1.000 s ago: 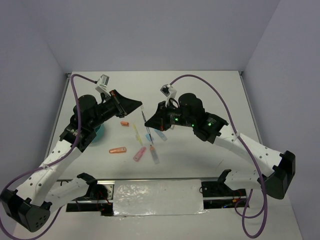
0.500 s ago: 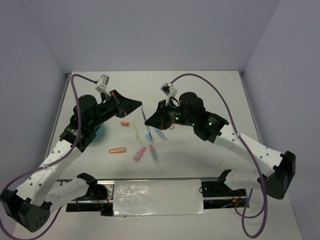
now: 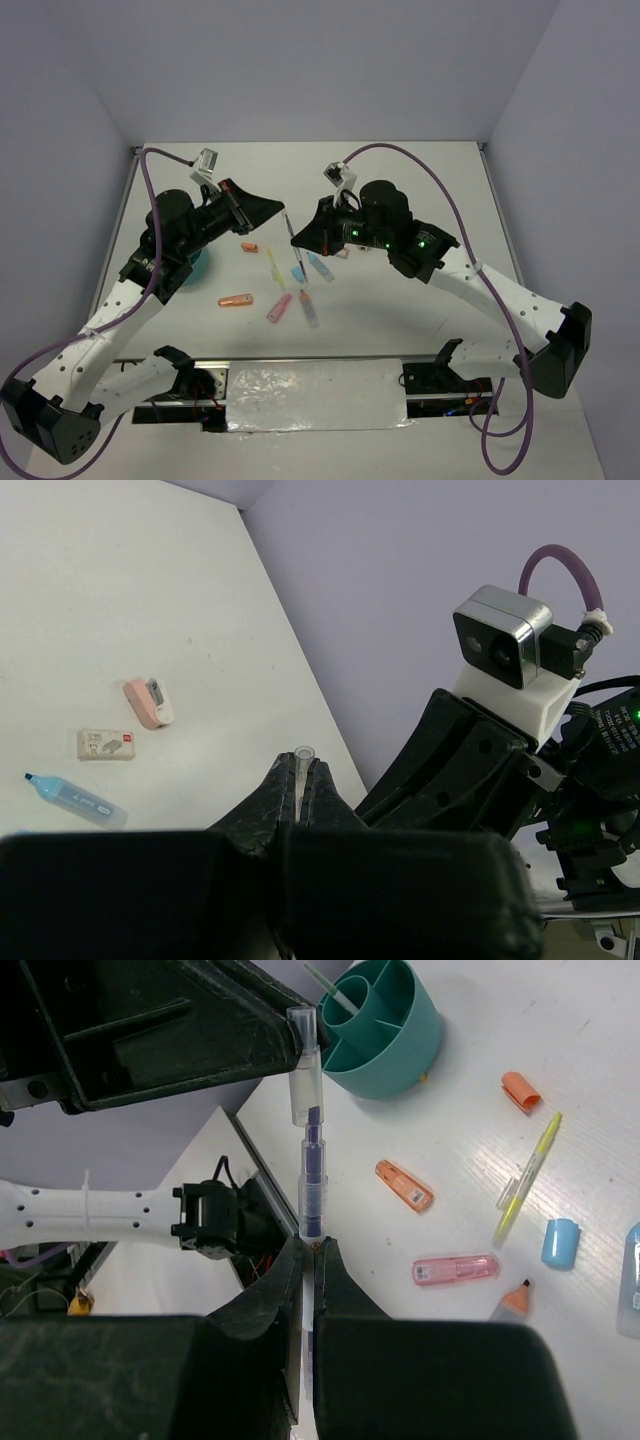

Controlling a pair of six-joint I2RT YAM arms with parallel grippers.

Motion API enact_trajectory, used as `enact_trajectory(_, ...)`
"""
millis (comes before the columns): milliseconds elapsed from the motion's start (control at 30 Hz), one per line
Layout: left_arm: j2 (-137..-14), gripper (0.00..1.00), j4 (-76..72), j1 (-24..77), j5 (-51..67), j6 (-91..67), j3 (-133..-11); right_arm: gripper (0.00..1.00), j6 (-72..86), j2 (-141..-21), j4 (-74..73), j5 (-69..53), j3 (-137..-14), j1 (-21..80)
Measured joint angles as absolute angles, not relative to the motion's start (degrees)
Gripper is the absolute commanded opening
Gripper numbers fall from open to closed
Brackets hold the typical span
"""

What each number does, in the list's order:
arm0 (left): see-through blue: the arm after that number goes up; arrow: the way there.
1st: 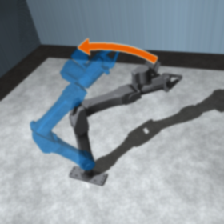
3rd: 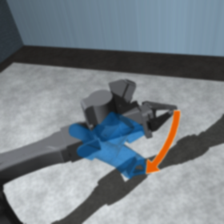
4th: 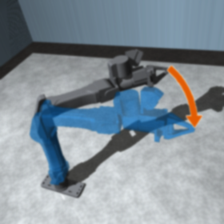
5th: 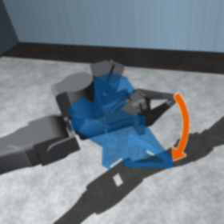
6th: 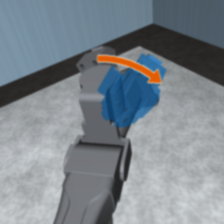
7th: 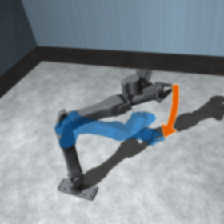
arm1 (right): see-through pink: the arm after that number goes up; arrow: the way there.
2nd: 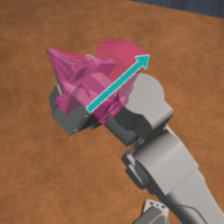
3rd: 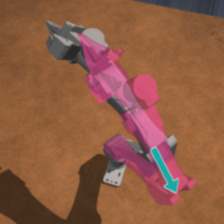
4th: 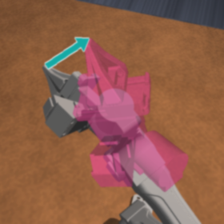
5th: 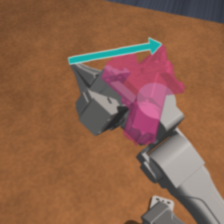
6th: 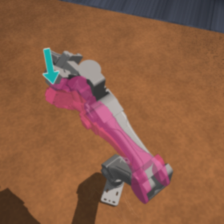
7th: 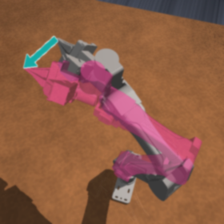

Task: Sort the stationery into containers
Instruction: Close the pen cap on the pen.

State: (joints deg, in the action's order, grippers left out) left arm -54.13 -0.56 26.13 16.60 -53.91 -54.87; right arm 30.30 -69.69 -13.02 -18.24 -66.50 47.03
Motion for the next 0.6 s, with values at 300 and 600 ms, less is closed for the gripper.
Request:
enact_trajectory(300,-53.3,0.0,-3.1,26.1,17.0,-54.6,-52.8,0.0,30.0,-72.5,-14.3,-18.8,-70.4,46.6)
enact_trajectory(600,-52.3,0.0,-6.5,25.7,16.6,-54.4,-51.6,0.0,28.5,-75.2,-18.0,-21.7,-76.0,44.9)
